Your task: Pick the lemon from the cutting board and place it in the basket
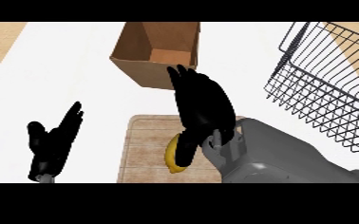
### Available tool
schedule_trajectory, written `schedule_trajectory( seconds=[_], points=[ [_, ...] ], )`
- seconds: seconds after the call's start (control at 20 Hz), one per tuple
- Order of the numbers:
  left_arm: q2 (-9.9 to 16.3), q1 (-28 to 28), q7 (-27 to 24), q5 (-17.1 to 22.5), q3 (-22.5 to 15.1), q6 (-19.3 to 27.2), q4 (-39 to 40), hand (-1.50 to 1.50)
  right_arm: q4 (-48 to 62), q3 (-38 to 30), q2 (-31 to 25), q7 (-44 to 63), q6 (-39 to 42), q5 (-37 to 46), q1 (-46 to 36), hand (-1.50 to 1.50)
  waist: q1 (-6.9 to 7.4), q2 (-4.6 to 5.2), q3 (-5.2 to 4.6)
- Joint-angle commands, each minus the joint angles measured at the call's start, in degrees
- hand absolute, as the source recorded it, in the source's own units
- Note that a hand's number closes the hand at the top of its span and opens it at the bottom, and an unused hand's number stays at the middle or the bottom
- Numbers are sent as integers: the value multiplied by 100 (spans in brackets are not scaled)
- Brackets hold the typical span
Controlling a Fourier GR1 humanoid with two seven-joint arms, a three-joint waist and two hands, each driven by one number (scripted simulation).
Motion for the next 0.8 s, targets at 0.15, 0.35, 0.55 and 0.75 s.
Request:
schedule_trajectory(
  seconds=[0.15,0.35,0.55,0.75],
  points=[
    [-59,334,357,-20,-140,-29,376,0,-138,183,233,1370,-39,366,325,-150,57,74,-76],
    [77,278,459,78,-20,-181,347,0,-135,513,375,1272,-312,826,800,-150,103,101,-70],
    [-147,284,565,-58,-199,20,213,0,-194,567,318,1115,-319,1180,1138,-150,117,108,-65],
    [15,348,537,35,-97,-229,253,0,-287,537,447,1253,-166,1368,1257,-150,131,100,-70]
  ],
)
